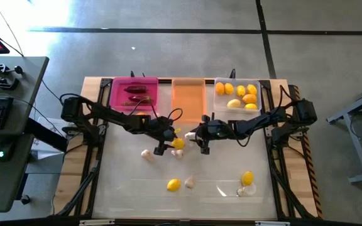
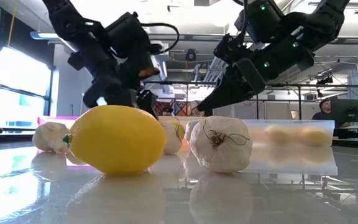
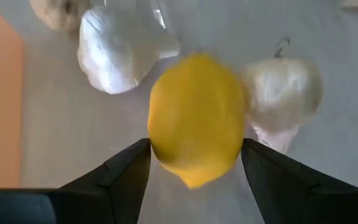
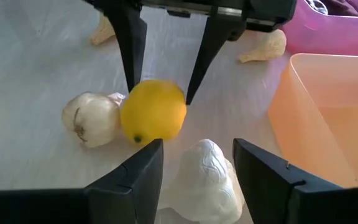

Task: Sort produce into baskets
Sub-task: Put the yellow lemon into the transparent bin

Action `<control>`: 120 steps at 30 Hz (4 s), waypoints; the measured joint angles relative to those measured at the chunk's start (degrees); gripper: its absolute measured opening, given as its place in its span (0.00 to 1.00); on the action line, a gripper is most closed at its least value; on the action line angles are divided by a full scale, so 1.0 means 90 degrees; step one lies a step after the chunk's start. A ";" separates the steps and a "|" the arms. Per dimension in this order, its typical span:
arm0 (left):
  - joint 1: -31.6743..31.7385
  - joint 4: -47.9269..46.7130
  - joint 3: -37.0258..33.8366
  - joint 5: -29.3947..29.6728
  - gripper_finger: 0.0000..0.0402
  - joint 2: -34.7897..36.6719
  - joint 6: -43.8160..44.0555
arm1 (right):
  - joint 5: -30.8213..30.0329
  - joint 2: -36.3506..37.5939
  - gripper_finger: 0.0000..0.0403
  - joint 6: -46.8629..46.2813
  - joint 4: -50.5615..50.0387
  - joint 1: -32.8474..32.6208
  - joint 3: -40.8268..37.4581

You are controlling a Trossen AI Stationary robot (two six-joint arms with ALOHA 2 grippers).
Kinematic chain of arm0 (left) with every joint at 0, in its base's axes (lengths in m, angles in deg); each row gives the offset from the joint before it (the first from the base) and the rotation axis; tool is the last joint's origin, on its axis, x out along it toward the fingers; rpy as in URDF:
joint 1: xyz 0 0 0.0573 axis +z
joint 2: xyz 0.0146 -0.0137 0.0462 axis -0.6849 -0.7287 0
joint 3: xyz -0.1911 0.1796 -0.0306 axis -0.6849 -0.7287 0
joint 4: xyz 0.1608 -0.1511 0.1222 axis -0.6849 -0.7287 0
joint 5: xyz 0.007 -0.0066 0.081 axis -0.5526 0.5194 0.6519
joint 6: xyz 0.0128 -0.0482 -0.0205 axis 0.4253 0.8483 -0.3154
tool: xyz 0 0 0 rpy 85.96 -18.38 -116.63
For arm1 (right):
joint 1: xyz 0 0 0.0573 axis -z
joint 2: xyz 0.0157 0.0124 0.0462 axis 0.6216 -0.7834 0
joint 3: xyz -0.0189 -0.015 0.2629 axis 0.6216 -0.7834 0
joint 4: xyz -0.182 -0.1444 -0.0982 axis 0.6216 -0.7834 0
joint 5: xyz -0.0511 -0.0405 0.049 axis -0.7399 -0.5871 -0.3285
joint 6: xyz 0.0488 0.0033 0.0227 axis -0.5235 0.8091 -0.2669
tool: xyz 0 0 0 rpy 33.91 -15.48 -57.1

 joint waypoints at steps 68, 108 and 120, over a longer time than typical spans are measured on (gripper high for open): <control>0.0012 0.2145 -0.0799 -0.0268 0.59 -0.0083 0.1016 | -0.2847 -0.1957 0.62 0.3163 0.0540 -0.1299 0.1202; 0.0046 0.4723 -0.2050 0.0497 0.59 0.0192 0.1399 | -0.4500 0.1992 0.47 -0.2340 -0.6413 0.1365 0.1209; 0.0046 0.4619 -0.2050 0.0477 0.59 0.0192 0.1402 | -0.3642 0.1679 0.47 -0.2108 -0.6586 0.2720 0.1192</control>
